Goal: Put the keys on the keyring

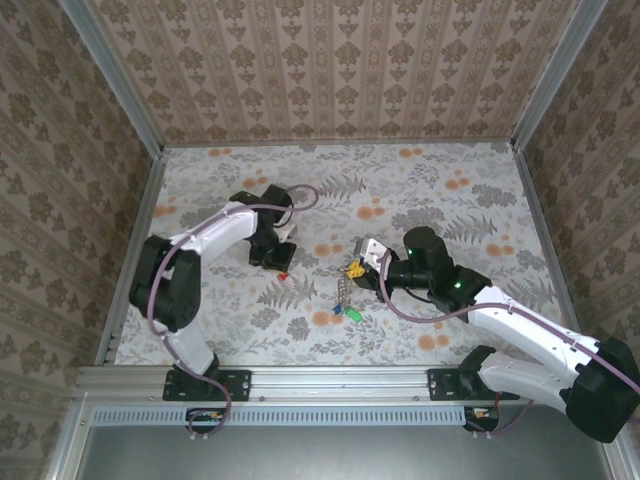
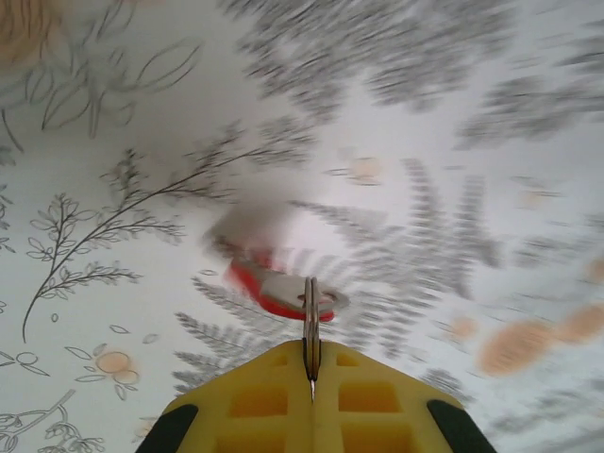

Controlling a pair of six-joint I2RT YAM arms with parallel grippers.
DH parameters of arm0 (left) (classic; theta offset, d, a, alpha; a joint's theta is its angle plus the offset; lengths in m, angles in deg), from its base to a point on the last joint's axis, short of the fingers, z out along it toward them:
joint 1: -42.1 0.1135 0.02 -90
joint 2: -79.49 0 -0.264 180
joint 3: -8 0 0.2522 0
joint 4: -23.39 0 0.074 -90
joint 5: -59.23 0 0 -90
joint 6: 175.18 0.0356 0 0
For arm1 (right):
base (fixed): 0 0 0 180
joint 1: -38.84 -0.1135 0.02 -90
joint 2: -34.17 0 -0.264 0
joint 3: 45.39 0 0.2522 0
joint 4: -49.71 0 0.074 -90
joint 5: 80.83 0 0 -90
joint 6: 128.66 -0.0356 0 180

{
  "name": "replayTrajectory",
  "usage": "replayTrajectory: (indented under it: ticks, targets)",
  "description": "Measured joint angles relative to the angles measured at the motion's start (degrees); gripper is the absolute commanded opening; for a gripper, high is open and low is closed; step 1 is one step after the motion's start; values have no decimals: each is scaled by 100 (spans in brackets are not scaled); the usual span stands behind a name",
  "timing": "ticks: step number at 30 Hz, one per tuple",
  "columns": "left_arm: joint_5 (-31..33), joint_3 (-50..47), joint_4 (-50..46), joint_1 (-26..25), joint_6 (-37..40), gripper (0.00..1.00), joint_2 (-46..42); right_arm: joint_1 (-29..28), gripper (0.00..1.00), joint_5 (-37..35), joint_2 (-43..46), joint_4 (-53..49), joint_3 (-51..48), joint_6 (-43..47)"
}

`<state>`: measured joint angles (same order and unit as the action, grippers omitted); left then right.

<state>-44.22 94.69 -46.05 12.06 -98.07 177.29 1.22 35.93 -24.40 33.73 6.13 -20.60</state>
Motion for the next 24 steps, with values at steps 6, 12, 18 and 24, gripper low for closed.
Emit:
replayTrajectory:
  ticks: [6,12,18,24]
  targets:
    - [-1032,358,188,4,122,0,-1204,-125,0,-721,0,24,-4,-214]
    - [-1834,363,199,-306,140,0,-1259,-404,0,-1731,-24,323,-76,-350]
    - [-2059,455,151,-643,315,0,-1237,-549,0,-2197,-142,459,-76,-264]
    - [-2107,739,168,-881,507,0,-1235,-695,0,-2330,-289,463,-61,-140]
